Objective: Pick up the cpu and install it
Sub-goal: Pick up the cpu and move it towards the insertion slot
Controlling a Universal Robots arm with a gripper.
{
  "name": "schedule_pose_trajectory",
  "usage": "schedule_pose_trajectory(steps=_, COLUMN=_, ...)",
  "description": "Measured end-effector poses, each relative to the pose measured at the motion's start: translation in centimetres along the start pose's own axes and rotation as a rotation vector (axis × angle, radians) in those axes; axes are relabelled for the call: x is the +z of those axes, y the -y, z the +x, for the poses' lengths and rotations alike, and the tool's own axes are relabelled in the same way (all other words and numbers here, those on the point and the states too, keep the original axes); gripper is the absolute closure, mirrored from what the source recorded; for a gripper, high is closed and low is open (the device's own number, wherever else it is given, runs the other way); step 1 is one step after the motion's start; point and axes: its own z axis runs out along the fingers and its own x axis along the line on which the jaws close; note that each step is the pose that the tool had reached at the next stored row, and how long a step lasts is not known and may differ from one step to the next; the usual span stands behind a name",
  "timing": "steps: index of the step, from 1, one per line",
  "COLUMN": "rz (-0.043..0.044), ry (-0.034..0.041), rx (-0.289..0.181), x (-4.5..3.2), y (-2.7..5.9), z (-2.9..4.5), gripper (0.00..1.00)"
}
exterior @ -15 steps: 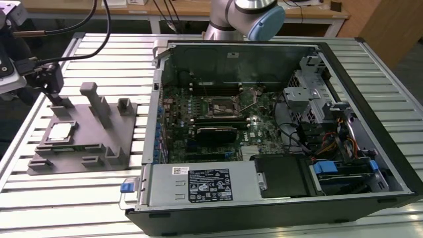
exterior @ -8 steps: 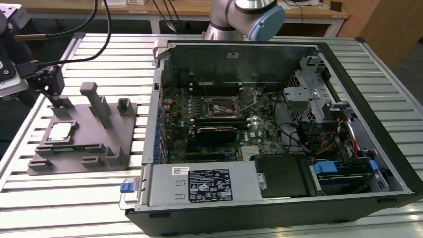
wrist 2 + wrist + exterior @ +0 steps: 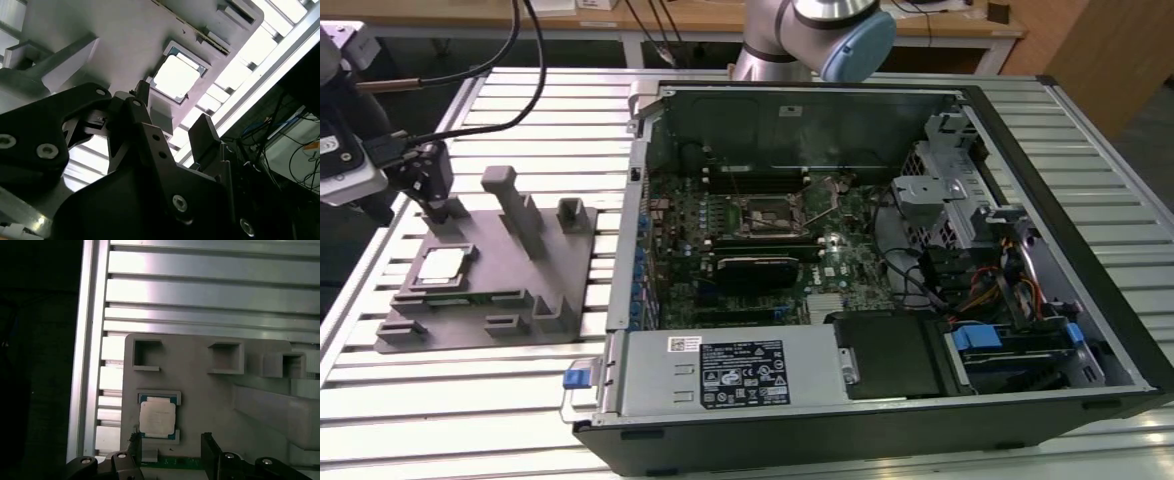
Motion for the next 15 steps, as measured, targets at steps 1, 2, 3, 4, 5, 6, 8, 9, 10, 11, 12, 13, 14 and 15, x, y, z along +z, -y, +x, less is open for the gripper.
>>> schedule_pose_trajectory(steps=1, rz=-0.0001, ry=0.0006, rx=-0.001, x=0.17, y=0.01, z=0.01, gripper=0.41)
schedule_pose_trajectory(steps=2, rz=0.0, ry=0.0007, rx=-0.001, x=0.33, y=0.02, z=0.02, gripper=0.41)
schedule_pose_trajectory(steps=3, rz=0.0, ry=0.0012, rx=-0.001, x=0.5, y=0.03, z=0.02, gripper=0.41)
schedule_pose_trajectory(steps=4, rz=0.0, ry=0.0021, rx=-0.001, x=0.69, y=0.04, z=0.04, gripper=0.41)
schedule_pose_trajectory(steps=5, rz=0.0, ry=0.0032, rx=-0.001, x=0.87, y=0.04, z=0.07, gripper=0.41)
schedule_pose_trajectory(steps=6, rz=0.0002, ry=0.0042, rx=-0.001, x=1.05, y=0.05, z=0.13, gripper=0.41)
schedule_pose_trajectory(steps=8, rz=0.0003, ry=0.0059, rx=-0.001, x=1.4, y=0.08, z=0.18, gripper=0.41)
schedule_pose_trajectory(steps=9, rz=0.0003, ry=0.0066, rx=-0.001, x=1.58, y=0.11, z=0.21, gripper=0.41)
schedule_pose_trajectory(steps=10, rz=0.0004, ry=0.0076, rx=-0.001, x=1.76, y=0.13, z=0.25, gripper=0.41)
schedule_pose_trajectory(steps=11, rz=0.0005, ry=0.0092, rx=-0.001, x=1.91, y=0.14, z=0.34, gripper=0.41)
schedule_pose_trajectory(steps=12, rz=0.0006, ry=0.0119, rx=-0.001, x=2.06, y=0.14, z=0.46, gripper=0.41)
schedule_pose_trajectory(steps=13, rz=0.0007, ry=0.0151, rx=0.0, x=2.21, y=0.15, z=0.6, gripper=0.41)
schedule_pose_trajectory(steps=14, rz=0.0008, ry=0.0184, rx=0.001, x=2.35, y=0.15, z=0.73, gripper=0.41)
schedule_pose_trajectory(steps=15, rz=0.001, ry=0.0211, rx=0.002, x=2.51, y=0.15, z=0.84, gripper=0.41)
